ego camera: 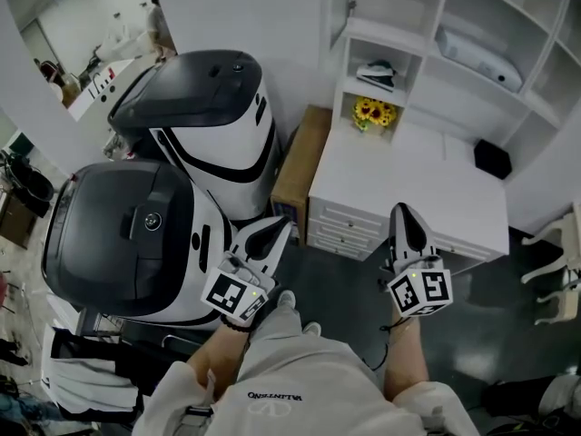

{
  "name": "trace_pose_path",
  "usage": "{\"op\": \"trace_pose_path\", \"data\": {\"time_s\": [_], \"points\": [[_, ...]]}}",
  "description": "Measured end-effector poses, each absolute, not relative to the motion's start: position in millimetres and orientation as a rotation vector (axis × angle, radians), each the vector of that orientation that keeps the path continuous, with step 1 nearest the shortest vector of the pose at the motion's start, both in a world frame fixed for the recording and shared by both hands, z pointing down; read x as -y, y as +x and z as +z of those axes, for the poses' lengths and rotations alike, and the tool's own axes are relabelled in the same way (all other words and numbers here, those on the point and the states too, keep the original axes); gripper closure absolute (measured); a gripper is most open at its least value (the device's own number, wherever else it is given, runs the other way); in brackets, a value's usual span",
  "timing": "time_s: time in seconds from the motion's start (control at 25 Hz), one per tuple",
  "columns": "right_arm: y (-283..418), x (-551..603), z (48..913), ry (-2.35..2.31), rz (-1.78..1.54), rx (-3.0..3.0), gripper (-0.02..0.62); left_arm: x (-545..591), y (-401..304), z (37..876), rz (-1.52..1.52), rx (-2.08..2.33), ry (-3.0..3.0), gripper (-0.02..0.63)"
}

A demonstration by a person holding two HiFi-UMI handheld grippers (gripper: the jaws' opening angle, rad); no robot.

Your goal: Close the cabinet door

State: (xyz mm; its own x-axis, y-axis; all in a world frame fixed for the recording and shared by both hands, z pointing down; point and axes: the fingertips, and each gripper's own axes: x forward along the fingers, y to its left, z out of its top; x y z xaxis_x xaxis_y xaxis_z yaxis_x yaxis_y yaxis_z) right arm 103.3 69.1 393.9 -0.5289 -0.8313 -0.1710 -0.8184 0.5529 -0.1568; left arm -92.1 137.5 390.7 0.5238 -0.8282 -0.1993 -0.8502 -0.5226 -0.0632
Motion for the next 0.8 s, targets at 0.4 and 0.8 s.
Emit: {"op": "trace_pose_path", "data": {"time_s": [0.4, 0.8], "points": [[87.3, -31.1, 375.1, -1.313, -0.038, -2.579, 0.584, -83.0, -105.5, 379.5, 0.267, -1.452, -2.569, 0.602], [57.3, 44.8, 330.9, -1.249, 0.028, -2.578, 0.584, 14.4, -129.5, 342.4, 0.408, -1.386, -2.556, 0.603]]}}
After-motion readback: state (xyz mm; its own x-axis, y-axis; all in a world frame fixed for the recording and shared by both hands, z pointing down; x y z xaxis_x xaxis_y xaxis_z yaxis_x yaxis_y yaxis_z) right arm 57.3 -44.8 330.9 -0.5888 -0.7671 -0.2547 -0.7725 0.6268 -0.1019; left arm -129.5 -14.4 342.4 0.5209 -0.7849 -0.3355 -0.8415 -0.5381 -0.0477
